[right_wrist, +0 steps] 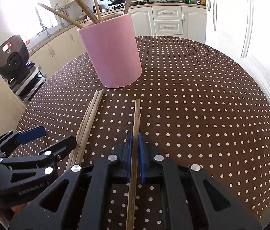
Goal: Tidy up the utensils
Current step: 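Lower the right gripper onto a wooden chopstick and close on it, then grasp another chopstick with the left gripper while the right gripper holds its chopstick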
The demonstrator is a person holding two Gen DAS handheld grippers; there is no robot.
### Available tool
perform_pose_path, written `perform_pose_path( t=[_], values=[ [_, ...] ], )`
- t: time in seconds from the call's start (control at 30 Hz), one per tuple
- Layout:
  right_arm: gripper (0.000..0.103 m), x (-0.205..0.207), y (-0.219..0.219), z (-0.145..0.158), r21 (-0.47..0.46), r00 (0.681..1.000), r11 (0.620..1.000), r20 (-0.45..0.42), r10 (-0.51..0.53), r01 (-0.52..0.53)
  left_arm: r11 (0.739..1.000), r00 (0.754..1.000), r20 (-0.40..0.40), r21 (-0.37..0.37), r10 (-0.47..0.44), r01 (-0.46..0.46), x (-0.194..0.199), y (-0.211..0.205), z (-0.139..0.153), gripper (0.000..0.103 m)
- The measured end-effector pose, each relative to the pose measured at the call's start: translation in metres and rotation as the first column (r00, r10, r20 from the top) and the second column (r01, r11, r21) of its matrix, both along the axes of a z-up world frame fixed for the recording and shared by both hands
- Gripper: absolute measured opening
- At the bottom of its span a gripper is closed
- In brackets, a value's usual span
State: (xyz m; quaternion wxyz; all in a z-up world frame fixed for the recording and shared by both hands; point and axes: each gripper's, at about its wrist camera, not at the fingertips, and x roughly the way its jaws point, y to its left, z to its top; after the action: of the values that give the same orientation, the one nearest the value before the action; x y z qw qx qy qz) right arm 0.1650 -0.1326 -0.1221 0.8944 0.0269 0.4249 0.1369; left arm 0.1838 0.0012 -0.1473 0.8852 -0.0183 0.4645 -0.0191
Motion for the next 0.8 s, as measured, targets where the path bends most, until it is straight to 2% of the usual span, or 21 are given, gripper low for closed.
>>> perform_pose_path(
  t=[0.13,0.33,0.43,0.5,0.6,0.63,0.7,0.77,0.8],
  values=[
    [0.006,0.0,-0.006,0.001,0.017,1.0,1.0,-0.003,0.001,-0.001,1.0,0.999,-0.043,-0.003,0.031,-0.031,0.011,-0.004,0.001,0.082],
    [0.006,-0.001,-0.012,0.001,0.024,1.0,1.0,-0.004,-0.002,0.002,0.995,0.99,-0.1,0.037,0.099,-0.095,0.024,-0.013,0.004,0.084],
    [0.006,-0.005,-0.015,0.0,0.031,1.0,1.0,-0.006,-0.005,0.005,0.996,0.983,-0.164,0.045,0.077,-0.071,0.024,-0.01,0.001,0.085],
    [0.006,-0.007,-0.016,0.0,0.032,1.0,0.999,-0.008,-0.006,0.006,0.996,0.986,-0.149,0.071,0.07,-0.06,0.019,-0.015,0.003,0.085],
    [0.006,-0.011,-0.018,0.0,0.024,1.0,1.0,-0.007,-0.01,0.01,0.997,0.988,-0.148,0.066,0.054,-0.045,0.016,-0.018,0.003,0.084],
    [0.006,-0.013,-0.017,0.0,0.018,1.0,1.0,-0.005,-0.012,0.012,0.998,0.989,-0.142,0.052,0.042,-0.035,0.013,-0.017,0.003,0.081],
    [0.006,-0.019,-0.016,0.0,0.012,1.0,1.0,-0.003,-0.022,0.022,0.999,0.994,-0.109,0.047,0.004,0.001,0.008,-0.016,0.006,0.066],
    [0.007,-0.024,-0.013,0.001,-0.009,1.0,1.0,-0.004,-0.026,0.026,0.997,0.995,-0.092,0.059,-0.043,0.048,0.004,-0.022,0.009,0.036],
    [0.007,-0.027,-0.012,0.002,-0.024,1.0,0.999,-0.005,-0.029,0.029,0.996,0.994,-0.093,0.062,-0.056,0.062,0.003,-0.026,0.01,0.03]
  ],
)
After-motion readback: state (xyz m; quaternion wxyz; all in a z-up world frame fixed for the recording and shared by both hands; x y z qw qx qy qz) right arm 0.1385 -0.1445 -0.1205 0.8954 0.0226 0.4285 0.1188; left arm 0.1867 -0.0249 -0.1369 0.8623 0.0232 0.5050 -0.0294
